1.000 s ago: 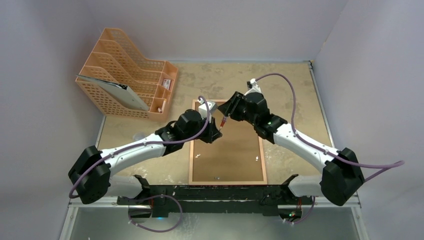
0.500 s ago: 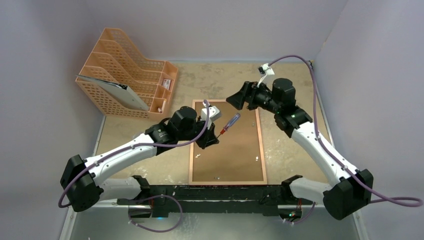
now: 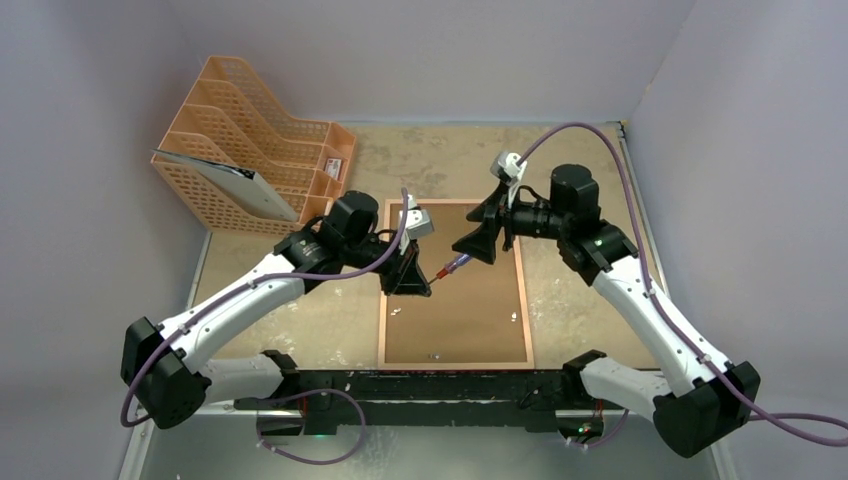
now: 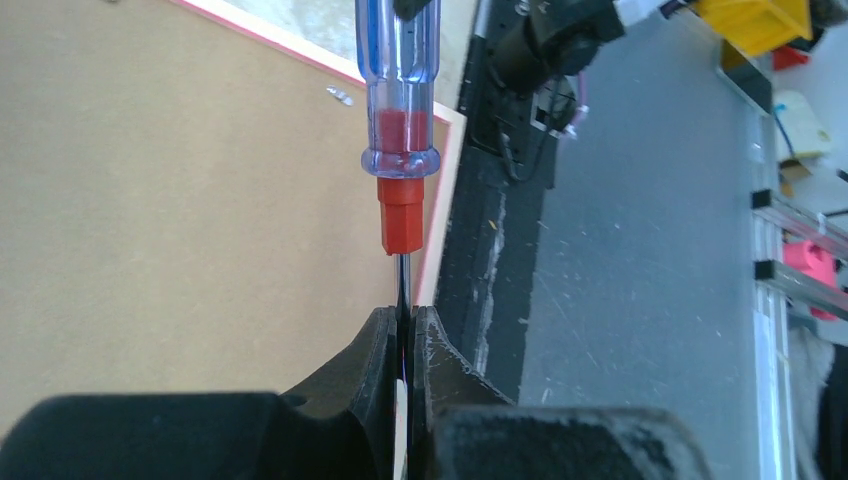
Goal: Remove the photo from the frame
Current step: Adjust the screwdriver.
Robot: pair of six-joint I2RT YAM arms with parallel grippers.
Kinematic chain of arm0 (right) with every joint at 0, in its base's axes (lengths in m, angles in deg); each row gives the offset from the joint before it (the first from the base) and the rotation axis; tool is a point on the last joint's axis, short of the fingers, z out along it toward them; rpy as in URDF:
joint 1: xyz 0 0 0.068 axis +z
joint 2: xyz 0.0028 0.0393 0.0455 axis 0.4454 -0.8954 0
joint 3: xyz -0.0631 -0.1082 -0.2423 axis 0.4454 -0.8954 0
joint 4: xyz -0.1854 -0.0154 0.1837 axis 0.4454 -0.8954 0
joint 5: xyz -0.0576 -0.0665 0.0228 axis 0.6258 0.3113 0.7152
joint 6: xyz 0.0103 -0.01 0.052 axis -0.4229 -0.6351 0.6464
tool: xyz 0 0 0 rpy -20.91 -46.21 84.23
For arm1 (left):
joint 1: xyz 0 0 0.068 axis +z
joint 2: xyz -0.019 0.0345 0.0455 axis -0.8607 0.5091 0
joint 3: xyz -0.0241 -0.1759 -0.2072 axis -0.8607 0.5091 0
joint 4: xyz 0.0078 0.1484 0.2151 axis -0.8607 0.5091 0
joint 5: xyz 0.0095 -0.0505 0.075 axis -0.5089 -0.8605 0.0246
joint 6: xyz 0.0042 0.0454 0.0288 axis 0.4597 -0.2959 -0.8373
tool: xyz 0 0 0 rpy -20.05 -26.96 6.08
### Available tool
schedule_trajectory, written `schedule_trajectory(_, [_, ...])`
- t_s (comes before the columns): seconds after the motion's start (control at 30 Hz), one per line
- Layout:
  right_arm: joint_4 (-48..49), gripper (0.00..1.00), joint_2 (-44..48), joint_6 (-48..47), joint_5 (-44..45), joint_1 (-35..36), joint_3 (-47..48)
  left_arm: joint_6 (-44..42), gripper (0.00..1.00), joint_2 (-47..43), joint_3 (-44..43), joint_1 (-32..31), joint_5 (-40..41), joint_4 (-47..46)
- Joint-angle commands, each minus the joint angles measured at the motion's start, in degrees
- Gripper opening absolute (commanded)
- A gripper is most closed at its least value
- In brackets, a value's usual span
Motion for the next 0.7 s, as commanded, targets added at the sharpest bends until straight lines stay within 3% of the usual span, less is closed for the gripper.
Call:
schedule_trajectory(0.0, [-5.3,0.86,0.4,-10.9,-9.9,0.1,1.0,-4.8,0.0,0.8,-3.0,1.2,-10.5,3.3])
schedule_trajectory(0.67, [-5.5,0.8,1.9,-15.6,-21.1,0.3,-1.9,-6.4,0.0,3.2,-4.1,3.5,-19.4,3.3])
